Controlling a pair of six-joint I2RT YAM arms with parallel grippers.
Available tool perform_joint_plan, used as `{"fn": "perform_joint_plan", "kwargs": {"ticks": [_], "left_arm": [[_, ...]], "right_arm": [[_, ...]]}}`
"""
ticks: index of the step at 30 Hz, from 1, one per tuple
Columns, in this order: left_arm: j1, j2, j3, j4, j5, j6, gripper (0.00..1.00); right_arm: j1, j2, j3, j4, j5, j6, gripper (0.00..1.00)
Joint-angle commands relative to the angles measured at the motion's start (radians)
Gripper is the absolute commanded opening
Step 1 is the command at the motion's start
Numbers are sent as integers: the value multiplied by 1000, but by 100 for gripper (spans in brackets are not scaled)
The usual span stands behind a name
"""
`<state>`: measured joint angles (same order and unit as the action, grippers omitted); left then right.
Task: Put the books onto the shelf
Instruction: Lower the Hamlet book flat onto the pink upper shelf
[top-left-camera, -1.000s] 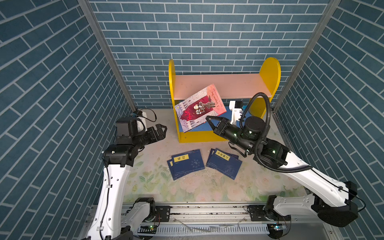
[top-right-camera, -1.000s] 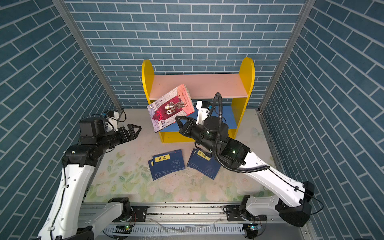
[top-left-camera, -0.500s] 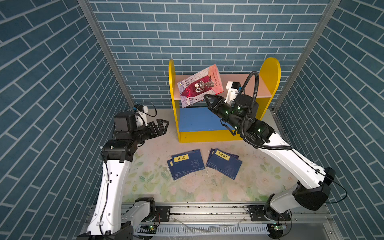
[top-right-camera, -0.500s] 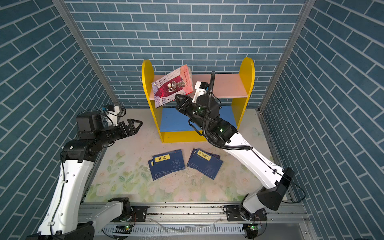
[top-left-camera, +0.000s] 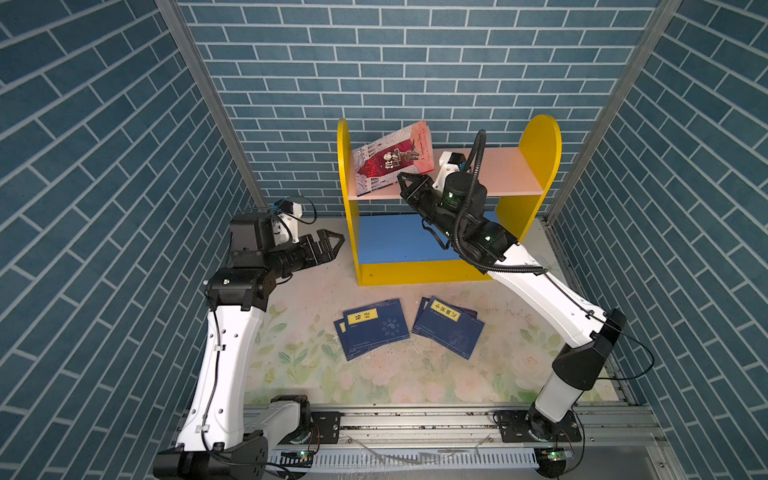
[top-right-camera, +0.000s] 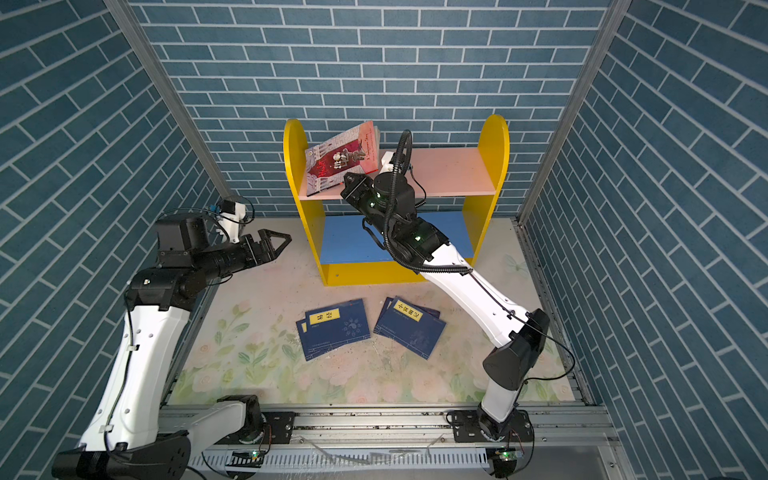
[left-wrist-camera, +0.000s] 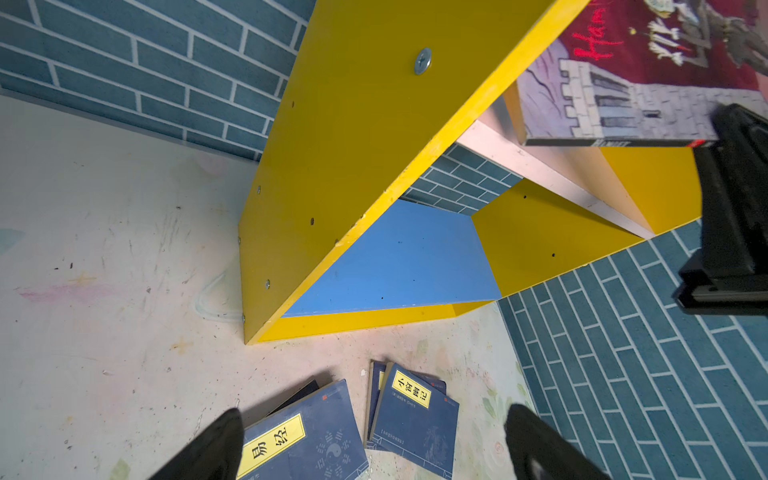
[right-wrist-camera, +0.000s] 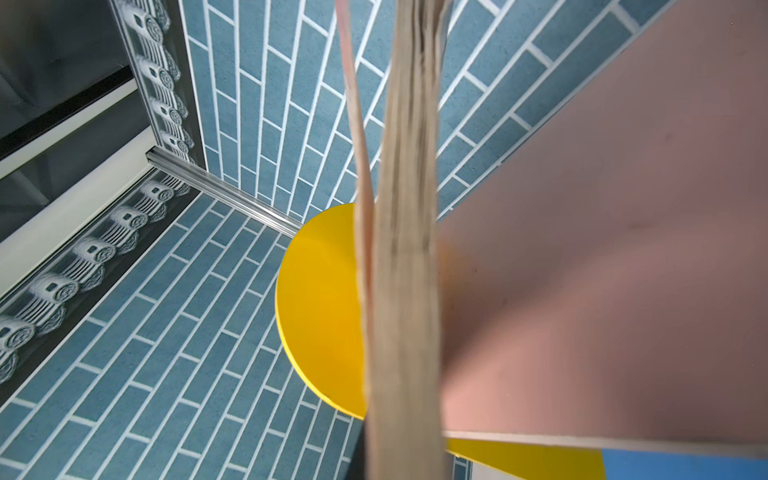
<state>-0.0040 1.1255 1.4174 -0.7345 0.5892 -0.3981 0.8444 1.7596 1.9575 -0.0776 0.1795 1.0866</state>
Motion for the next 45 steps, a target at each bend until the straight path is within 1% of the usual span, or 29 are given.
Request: {"fn": "perform_joint_plan", "kwargs": {"ticks": [1, 6, 7, 12, 19, 34, 42, 43, 45], "left_arm": [[5, -5, 17, 8, 27, 0, 100], [6, 5, 22, 16, 49, -4, 100], [5, 4, 22, 19, 51, -7, 100], [6, -1, 8, 36, 61, -26, 100], [6, -5, 3, 45, 64, -35, 100], [6, 6, -2, 65, 72, -54, 100], [6, 15, 9, 79, 78, -70, 100], [6, 16, 10, 80, 78, -70, 100], [6, 19, 15, 79, 77, -70, 100]], "right_arm": [[-10, 44, 69, 23, -11, 64, 0], [-13, 86, 146, -42, -42, 80, 0], [-15, 87, 153, -56, -40, 84, 3], [-23, 82, 153, -93, -40, 101, 9], [-39, 86, 151, -124, -61, 143, 12], [-63, 90, 163, -172, -113, 182, 33], [-71, 110, 221, -239, -147, 201, 45], [-73, 115, 234, -254, -152, 203, 47], [-75, 124, 261, -286, -162, 210, 49]]}}
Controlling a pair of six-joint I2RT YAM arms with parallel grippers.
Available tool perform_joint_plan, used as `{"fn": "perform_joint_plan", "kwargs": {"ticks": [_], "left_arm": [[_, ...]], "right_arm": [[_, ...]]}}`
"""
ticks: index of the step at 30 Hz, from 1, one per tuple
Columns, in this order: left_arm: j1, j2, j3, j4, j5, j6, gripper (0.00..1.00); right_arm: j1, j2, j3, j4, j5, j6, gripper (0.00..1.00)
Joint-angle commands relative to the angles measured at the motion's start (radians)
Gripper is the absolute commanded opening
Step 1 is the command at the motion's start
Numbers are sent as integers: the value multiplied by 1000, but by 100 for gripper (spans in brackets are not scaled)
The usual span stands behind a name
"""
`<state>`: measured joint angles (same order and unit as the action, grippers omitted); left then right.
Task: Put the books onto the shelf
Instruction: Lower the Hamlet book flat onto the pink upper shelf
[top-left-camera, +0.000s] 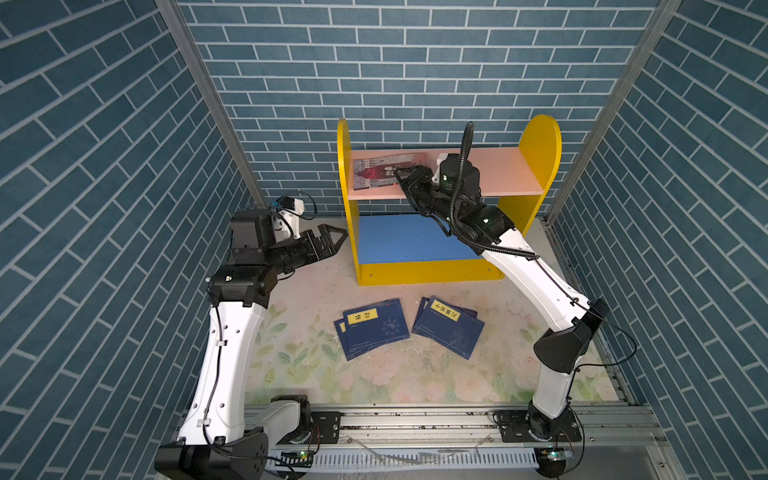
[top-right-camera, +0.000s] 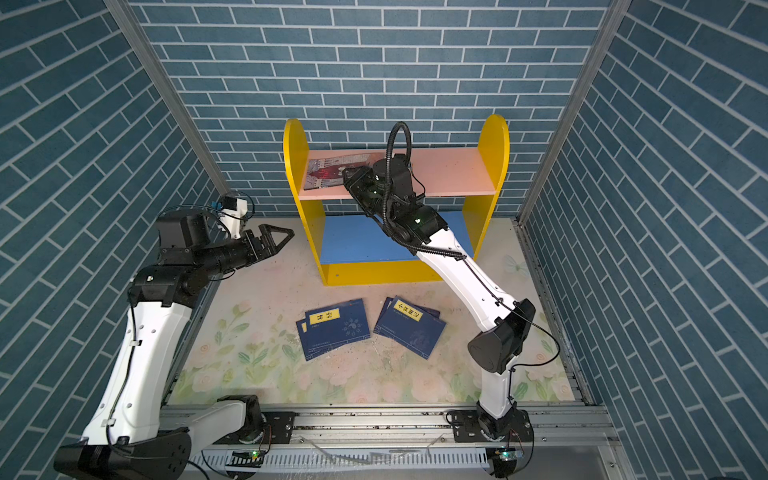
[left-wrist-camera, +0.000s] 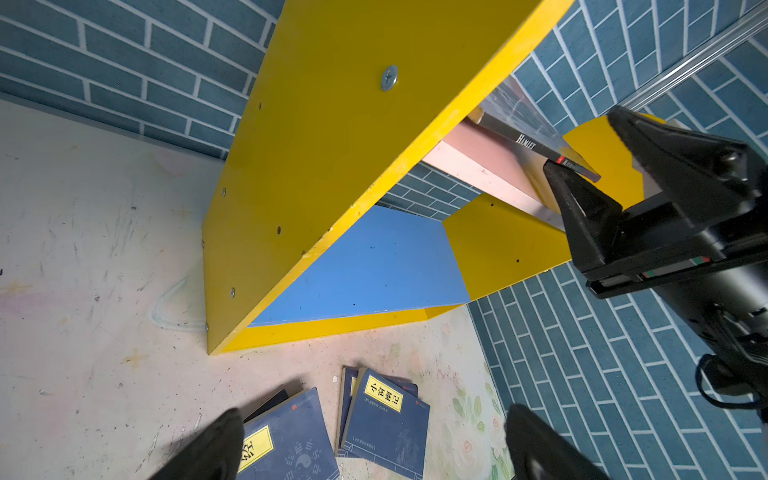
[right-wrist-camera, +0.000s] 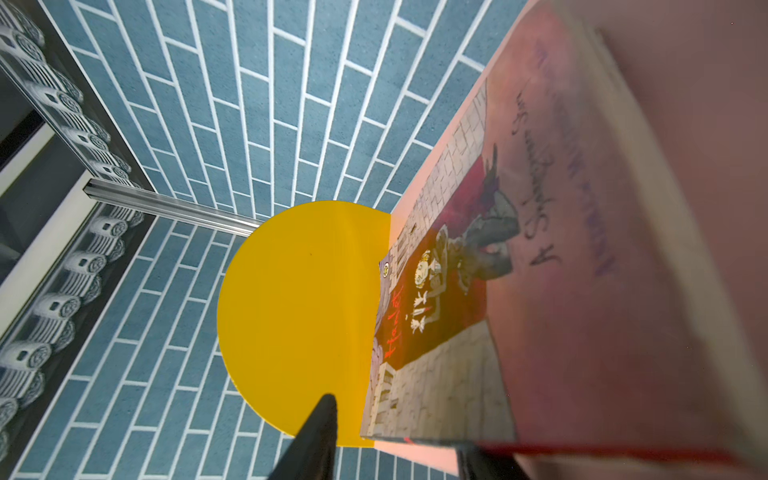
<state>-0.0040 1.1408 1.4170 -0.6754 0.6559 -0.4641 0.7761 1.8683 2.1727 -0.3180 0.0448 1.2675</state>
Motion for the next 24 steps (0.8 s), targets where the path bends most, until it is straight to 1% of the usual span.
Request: {"fn": "perform_joint_plan", "kwargs": {"ticks": [1, 5, 8, 15, 24], "left_arm": [[6, 4, 17, 20, 10, -3, 100], [6, 4, 20, 24, 11, -10, 100], [6, 4, 17, 23, 13, -10, 100], [6, -3, 17, 12, 11, -2, 100], [6, 4, 28, -21, 5, 23, 100]], "right_arm": [[-8, 21, 61, -69, -31, 34, 50], [-18, 46, 125, -160, -57, 58, 53], [-20, 51, 129, -173, -82, 82, 54], [-21, 36, 129, -200, -108, 89, 52], [-23, -6, 135, -315, -128, 66, 52]]}}
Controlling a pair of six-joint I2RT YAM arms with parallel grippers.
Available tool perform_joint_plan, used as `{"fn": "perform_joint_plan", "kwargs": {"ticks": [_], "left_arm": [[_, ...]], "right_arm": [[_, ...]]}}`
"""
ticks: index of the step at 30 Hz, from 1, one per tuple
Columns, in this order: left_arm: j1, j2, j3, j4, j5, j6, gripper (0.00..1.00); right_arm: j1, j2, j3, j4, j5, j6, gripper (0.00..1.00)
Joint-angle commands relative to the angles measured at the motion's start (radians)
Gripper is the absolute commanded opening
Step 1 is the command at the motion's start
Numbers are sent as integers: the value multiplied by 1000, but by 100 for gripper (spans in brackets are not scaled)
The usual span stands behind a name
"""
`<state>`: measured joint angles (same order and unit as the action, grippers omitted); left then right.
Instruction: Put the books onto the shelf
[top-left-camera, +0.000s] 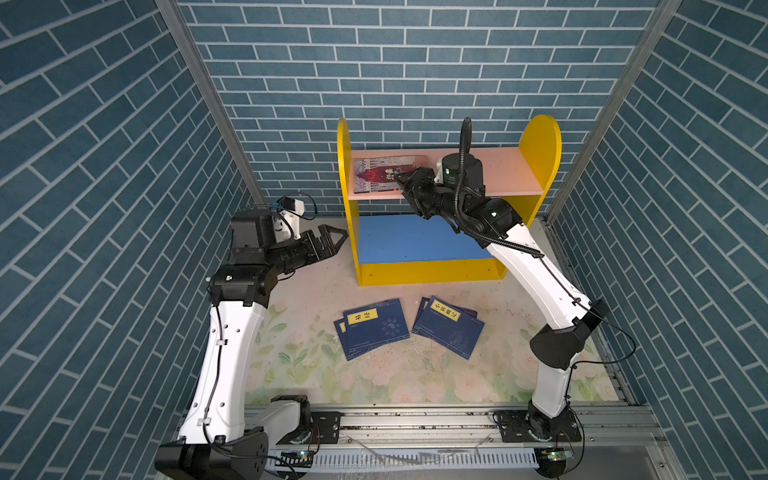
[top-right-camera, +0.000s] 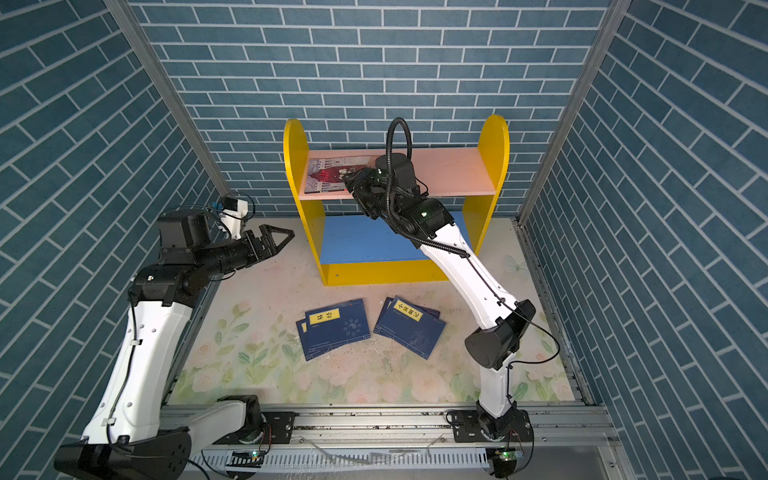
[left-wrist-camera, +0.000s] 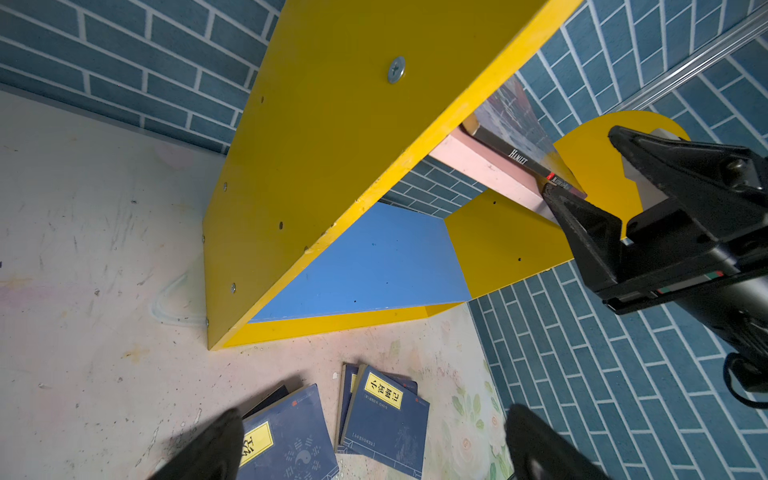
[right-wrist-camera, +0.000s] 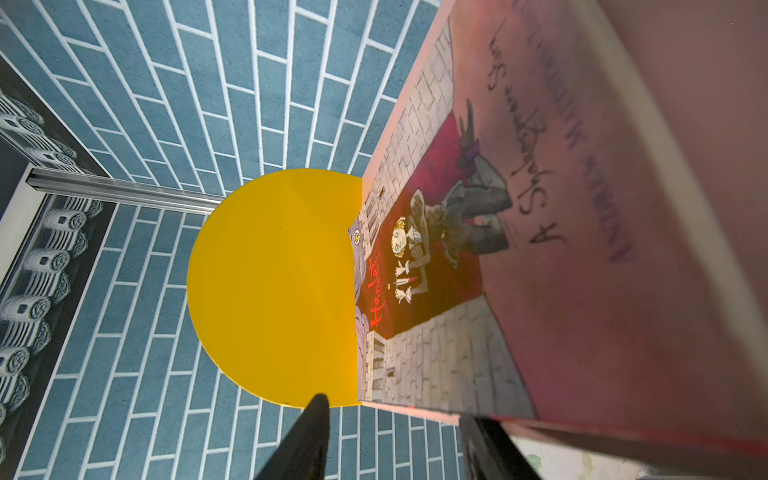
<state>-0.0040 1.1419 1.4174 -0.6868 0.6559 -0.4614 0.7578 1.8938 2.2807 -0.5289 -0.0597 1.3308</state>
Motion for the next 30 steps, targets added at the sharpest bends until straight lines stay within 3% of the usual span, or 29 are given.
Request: {"fn": "perform_joint_plan", "kwargs": {"ticks": [1, 8, 13, 17, 22, 30], "left_arm": [[6, 4, 27, -8, 5, 18, 100], [6, 18, 62, -14, 4, 21, 100], [6, 4, 57, -24, -9, 87, 100], [6, -20, 39, -2, -12, 122, 100], [6, -21, 47, 5, -7, 142, 100], [6, -26, 68, 6, 4, 179, 100]], "right_arm": [[-5, -32, 32, -118, -23, 0, 52], [-9, -41, 91, -198, -51, -43, 52], [-20, 42, 335, -354, -133, -226, 50], [-38, 48, 364, -358, -199, -383, 48], [-51, 27, 343, -391, -117, -613, 48], [-58, -15, 281, -343, 90, -836, 51]]}}
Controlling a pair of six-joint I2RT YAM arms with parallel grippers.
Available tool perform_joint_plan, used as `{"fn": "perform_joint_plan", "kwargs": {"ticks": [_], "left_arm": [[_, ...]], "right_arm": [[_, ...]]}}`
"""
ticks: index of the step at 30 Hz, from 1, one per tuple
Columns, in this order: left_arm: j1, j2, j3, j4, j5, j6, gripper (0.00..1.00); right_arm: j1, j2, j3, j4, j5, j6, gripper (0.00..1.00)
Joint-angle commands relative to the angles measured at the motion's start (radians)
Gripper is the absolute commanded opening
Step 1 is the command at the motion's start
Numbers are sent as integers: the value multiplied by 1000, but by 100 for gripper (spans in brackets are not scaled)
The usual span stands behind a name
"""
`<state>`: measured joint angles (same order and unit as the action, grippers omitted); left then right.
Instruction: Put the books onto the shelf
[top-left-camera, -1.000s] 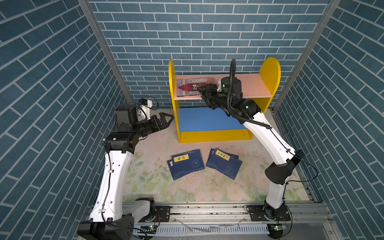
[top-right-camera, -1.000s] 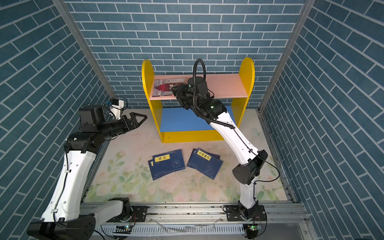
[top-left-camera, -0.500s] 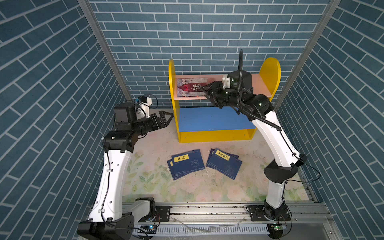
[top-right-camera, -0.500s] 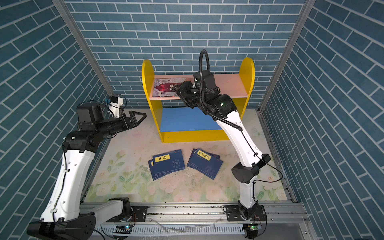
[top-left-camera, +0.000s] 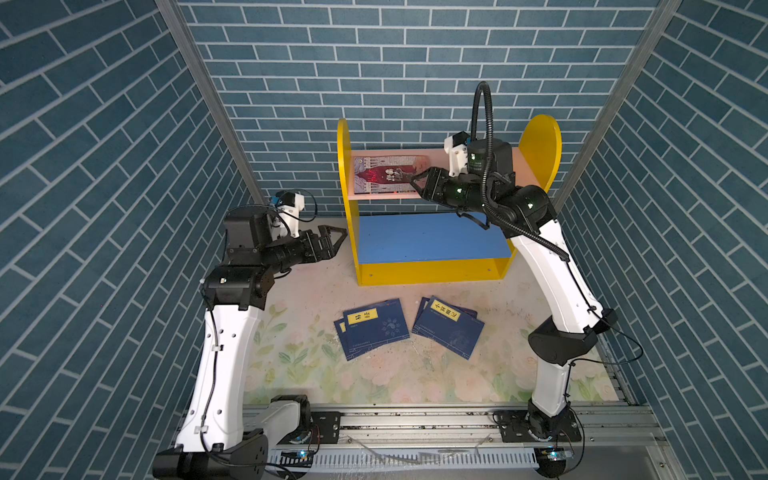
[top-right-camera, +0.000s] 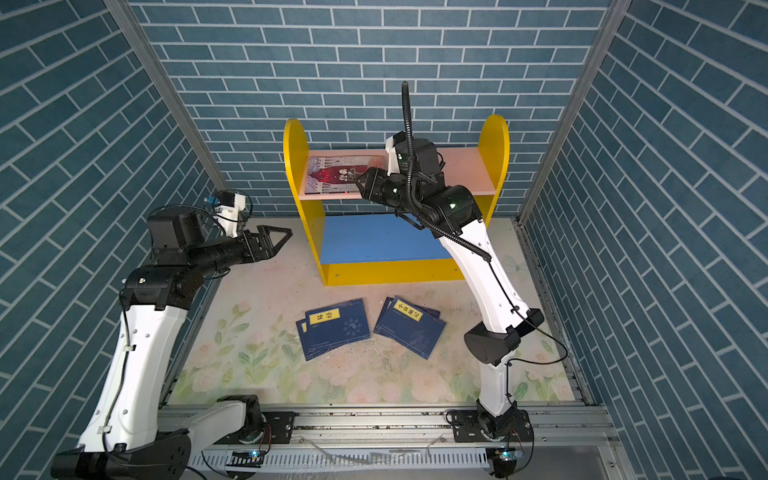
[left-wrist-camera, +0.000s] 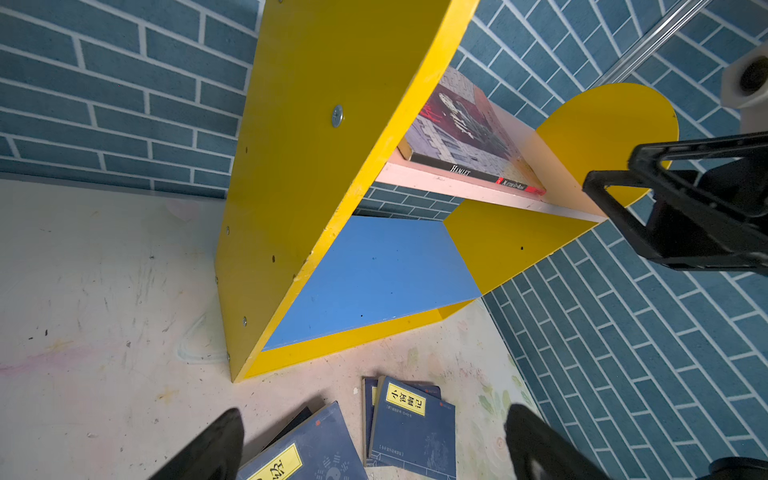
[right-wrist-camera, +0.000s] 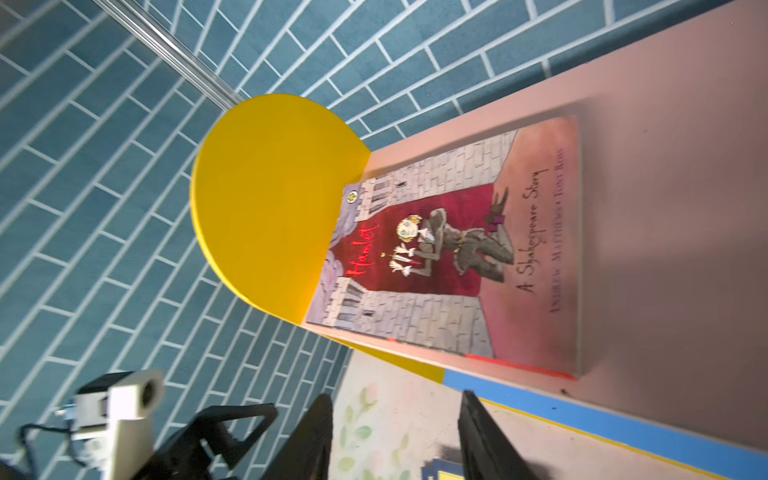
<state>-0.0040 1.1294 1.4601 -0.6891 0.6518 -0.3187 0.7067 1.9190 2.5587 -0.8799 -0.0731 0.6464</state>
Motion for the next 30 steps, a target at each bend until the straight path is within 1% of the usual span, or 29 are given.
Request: {"fn": "perform_joint_plan", "kwargs": {"ticks": [1, 3, 6, 9, 13, 16, 23, 24, 30], "left_arm": [[6, -15, 29, 6, 5, 38, 100], [6, -16, 34, 3, 3, 35, 100], [5, -18, 42, -2, 2, 27, 100], [5, -20, 43, 2, 5, 12, 100], [6, -17, 43, 1, 15, -4, 100], [5, -16, 49, -8, 16, 6, 100], [5, -12, 59, -26, 16, 23, 100], [6, -12, 59, -24, 15, 24, 100], [6, -14, 50, -19, 11, 16, 100]], "right_arm": [[-9, -38, 3, 7, 132, -168, 51], [-20, -34, 5, 0, 173, -178, 52], [-41, -26, 4, 2, 197, -177, 52], [-66, -15, 1, 16, 167, -172, 52], [-102, 13, 8, 39, 95, -131, 52], [-121, 41, 26, 49, 46, -104, 52], [-134, 114, 92, 35, -10, -63, 52], [-134, 122, 101, 33, -39, -60, 52], [-138, 148, 112, 35, -85, -38, 52]]}}
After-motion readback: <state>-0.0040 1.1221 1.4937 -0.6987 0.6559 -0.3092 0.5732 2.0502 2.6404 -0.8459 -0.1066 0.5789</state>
